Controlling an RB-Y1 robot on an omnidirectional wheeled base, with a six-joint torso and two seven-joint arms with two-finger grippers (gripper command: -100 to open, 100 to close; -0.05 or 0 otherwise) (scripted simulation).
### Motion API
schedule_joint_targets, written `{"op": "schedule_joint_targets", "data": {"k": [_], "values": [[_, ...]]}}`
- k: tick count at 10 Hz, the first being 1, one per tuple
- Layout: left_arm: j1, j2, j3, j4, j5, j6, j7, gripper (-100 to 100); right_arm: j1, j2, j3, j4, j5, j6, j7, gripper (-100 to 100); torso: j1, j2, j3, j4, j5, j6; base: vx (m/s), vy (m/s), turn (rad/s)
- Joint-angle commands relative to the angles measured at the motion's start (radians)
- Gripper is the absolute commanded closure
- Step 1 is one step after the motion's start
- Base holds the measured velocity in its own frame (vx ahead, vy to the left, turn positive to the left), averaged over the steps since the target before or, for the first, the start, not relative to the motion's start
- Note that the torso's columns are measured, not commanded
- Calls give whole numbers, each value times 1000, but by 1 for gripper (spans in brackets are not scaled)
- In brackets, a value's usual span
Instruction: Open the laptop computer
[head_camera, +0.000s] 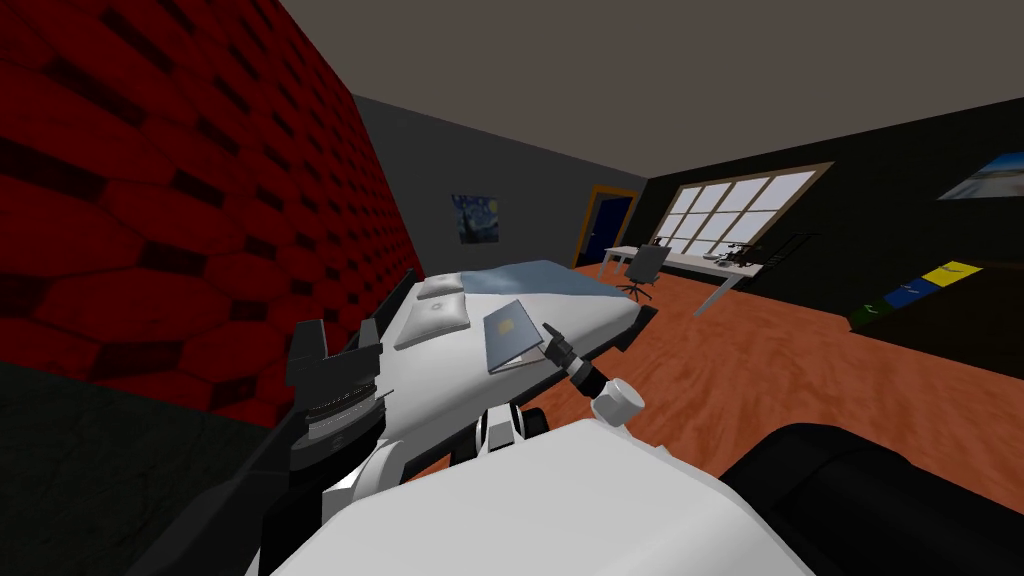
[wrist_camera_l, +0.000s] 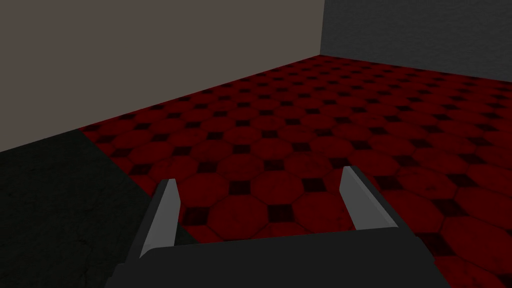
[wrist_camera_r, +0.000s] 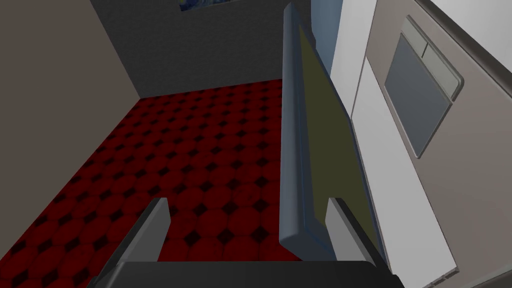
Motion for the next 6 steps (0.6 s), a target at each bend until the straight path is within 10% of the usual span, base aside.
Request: {"op": "schedule_joint_targets", "data": {"k": [1, 2, 6], "values": [[0, 0, 0, 0, 0, 0, 0, 0, 9, -24, 2, -32, 0, -22, -22, -100, 1, 0, 0, 0, 0, 0, 0, -7, -1], [0, 0, 0, 0, 0, 0, 0, 0, 9, -26, 3, -36, 0, -28, -28, 0, -2, 0, -1, 0, 0, 0, 0, 0, 0], [0, 0, 0, 0, 0, 0, 0, 0, 11, -26, 3, -33, 1, -28, -27, 0, -9, 0, -2, 0, 0, 0, 0, 0, 0]]}}
